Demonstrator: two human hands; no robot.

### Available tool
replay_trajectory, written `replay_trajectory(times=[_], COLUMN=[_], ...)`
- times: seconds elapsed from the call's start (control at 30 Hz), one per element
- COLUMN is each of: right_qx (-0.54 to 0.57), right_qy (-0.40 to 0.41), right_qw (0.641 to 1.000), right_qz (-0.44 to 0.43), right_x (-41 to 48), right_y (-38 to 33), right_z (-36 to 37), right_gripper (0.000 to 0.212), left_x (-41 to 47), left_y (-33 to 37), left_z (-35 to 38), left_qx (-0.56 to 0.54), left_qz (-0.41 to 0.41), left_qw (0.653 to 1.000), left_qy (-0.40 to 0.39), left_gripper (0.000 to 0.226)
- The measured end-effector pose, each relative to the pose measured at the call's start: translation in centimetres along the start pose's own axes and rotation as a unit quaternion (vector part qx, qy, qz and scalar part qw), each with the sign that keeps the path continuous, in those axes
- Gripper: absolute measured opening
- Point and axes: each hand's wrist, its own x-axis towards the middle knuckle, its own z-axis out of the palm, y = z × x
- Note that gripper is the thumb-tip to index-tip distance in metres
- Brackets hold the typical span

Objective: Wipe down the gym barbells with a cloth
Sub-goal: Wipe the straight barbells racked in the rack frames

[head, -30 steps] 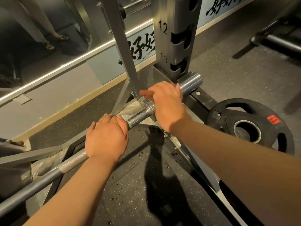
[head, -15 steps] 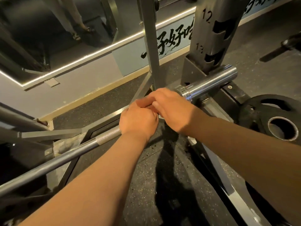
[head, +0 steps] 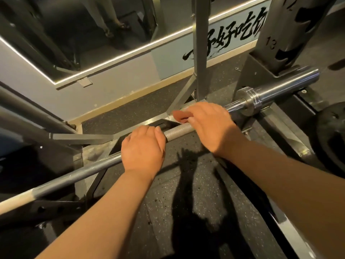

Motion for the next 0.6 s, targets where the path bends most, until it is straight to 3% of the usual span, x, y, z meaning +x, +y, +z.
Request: replay_trajectory(times=[0.07,0.17,0.23,0.33,0.4,0.47,0.53,0.6], right_qx=[-0.052,-0.086,-0.082,-0.036,0.028,0.006,-0.086,-0.086], right_qy=[0.007,0.123,0.090,0.013,0.026,0.020,0.017,0.075], right_qw=[0.998,0.975,0.969,0.996,0.999,0.998,0.995,0.988], right_qz=[0.022,0.161,0.215,0.076,-0.010,-0.052,-0.036,0.101], right_x=[-0.3,-0.9,-0.1,-0.7,-1.8,-2.1,-2.0,-2.3], right_y=[2.1,1.7,-1.6,-7.8,-8.9,-7.6,-5.5,-5.8], right_z=[-1.0,-0.9,0.5,3.0,3.5,2.7,2.6,2.8], right_gripper=[0.040,0.021,0.027,0.025,0.027,0.029,0.030,0.029], left_x=[-0.2,-0.9,-1.3,-2.0,-2.6,-3.4,-4.1,-4.5], left_y=[-0.2,-0.9,-1.2,-2.1,-3.1,-4.5,-6.0,-7.3], left_z=[0.1,0.3,0.3,0.2,0.0,-0.2,-0.4,-0.6], left_qx=[-0.003,-0.011,-0.006,0.009,0.012,0.012,0.006,-0.005], left_qz=[0.030,0.067,0.085,0.083,0.072,0.069,0.068,0.052], left_qw=[0.999,0.997,0.995,0.996,0.997,0.997,0.996,0.997], left_qy=[0.020,0.044,0.054,0.022,0.026,0.036,0.051,0.062], left_gripper=[0.056,0.052,0.047,0.047,0.047,0.046,0.046,0.049])
